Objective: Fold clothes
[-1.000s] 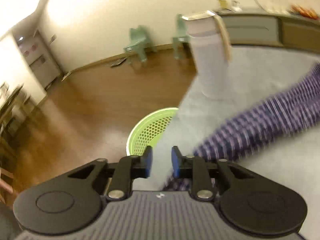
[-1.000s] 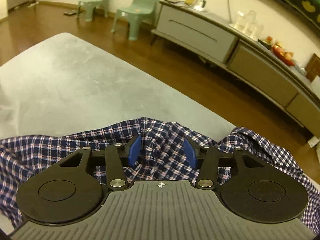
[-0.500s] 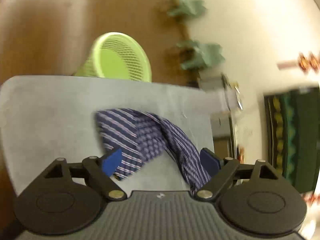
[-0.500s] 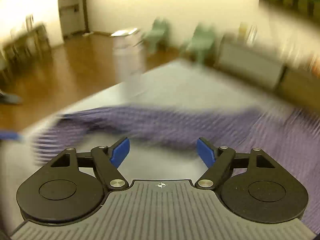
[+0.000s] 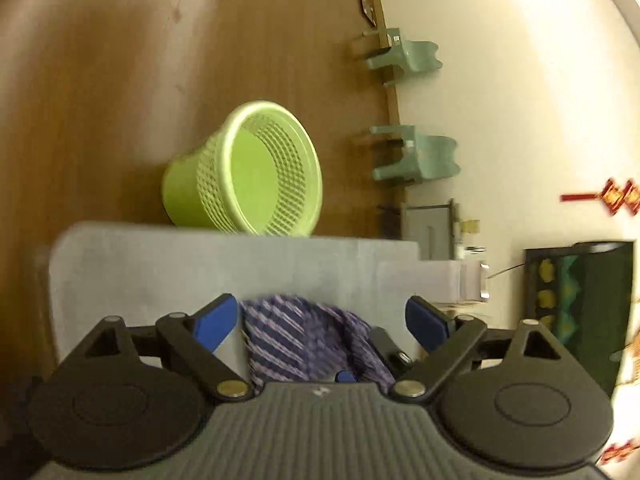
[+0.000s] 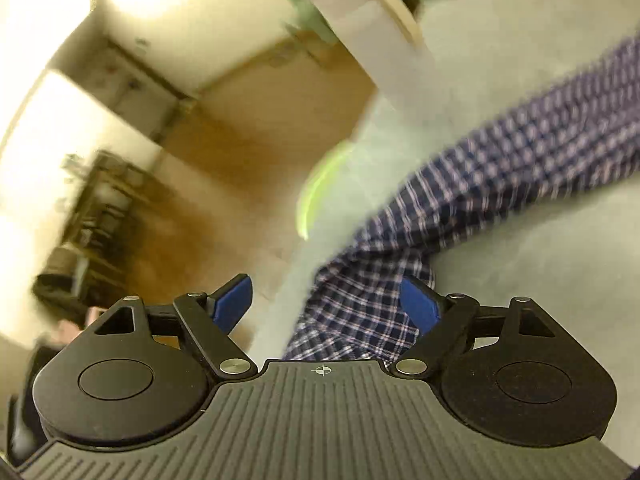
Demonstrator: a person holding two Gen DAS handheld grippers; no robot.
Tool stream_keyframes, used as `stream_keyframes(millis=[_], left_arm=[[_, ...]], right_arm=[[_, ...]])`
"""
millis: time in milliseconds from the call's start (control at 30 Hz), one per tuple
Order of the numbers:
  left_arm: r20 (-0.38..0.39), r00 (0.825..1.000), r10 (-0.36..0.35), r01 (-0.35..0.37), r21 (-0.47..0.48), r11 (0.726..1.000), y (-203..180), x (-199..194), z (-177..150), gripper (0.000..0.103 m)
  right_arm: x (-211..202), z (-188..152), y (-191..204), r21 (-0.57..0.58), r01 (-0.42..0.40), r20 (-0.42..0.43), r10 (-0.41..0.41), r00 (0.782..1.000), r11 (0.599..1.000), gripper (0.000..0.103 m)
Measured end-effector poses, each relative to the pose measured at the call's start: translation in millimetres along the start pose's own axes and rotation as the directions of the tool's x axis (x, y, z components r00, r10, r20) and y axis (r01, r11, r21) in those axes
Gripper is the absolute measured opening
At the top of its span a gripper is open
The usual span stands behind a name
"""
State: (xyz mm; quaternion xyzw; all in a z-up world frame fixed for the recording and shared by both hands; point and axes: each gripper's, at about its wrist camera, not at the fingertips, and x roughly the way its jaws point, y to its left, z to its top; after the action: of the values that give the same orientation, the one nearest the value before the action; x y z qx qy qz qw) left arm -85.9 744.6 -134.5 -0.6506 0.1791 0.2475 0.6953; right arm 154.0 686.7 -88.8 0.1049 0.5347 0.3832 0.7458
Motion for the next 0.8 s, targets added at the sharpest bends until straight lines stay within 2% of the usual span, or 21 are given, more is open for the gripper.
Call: stream_keyframes(millis=[133,167,233,267,300,367,467,533,600,633,667,700,767,800], left_arm=[[-0.045,0.999,-0.029,0.031,0.045,0.999,-1,5,5,0.093],[-0.051,0.998,-0.03,0.033,0.053,0.998,0,7,6,0.093],[-0.055,0.998,-0.019,0.023,0.064,0.998,1,8,7,0.093],[-0.058,0.998,-0.013,0.016,0.057,0.998,2,10,7,0.093],[-0.065,0.998,-0.02,0.023,0.041,0.999,5,12,7,0.093],[-0.078,0.996,-0.041,0.042,0.006,0.999,11,17,7,0.093],[-0.086,0.995,-0.053,0.049,-0.044,0.998,21,24,6,0.093],[-0.091,0.995,-0.051,0.043,-0.09,0.995,28,29,6,0.094],[-0.085,0.994,-0.063,0.053,-0.112,0.992,30,29,5,0.094],[-0.076,0.995,-0.064,0.056,-0.106,0.993,29,28,5,0.094],[-0.068,0.996,-0.066,0.059,-0.1,0.993,29,27,4,0.094],[-0.059,0.996,-0.067,0.061,-0.094,0.994,28,26,4,0.095],[-0.056,0.997,-0.058,0.052,-0.096,0.994,28,27,4,0.096],[-0.061,0.996,-0.062,0.055,-0.106,0.993,29,28,4,0.096]], right_arm=[[35,13,9,0.039,0.13,-0.014,-0.129,0.992,0.991,0.068],[39,16,11,0.052,0.147,-0.006,-0.147,0.989,0.988,0.061],[45,21,12,0.093,0.165,-0.009,-0.165,0.986,0.982,0.036],[47,22,11,0.114,0.161,-0.012,-0.16,0.987,0.98,0.01],[48,23,9,0.134,0.146,-0.015,-0.145,0.989,0.98,0.004],[44,23,6,0.141,0.107,0.006,-0.109,0.994,0.984,0.003],[28,21,10,0.076,0.032,0.06,-0.036,0.998,0.997,0.003],[17,18,18,-0.046,0.01,0.068,-0.007,0.998,0.999,0.004],[10,11,31,-0.227,0.053,0.063,-0.04,0.997,0.972,0.014],[7,8,36,-0.314,0.077,0.064,-0.06,0.996,0.946,0.016],[6,5,42,-0.399,0.098,0.063,-0.079,0.995,0.912,0.029],[4,0,48,-0.489,0.123,0.072,-0.1,0.992,0.864,0.049],[1,-8,62,-0.645,0.187,0.127,-0.137,0.982,0.741,0.059],[2,-13,69,-0.71,0.214,0.149,-0.154,0.977,0.67,0.061]])
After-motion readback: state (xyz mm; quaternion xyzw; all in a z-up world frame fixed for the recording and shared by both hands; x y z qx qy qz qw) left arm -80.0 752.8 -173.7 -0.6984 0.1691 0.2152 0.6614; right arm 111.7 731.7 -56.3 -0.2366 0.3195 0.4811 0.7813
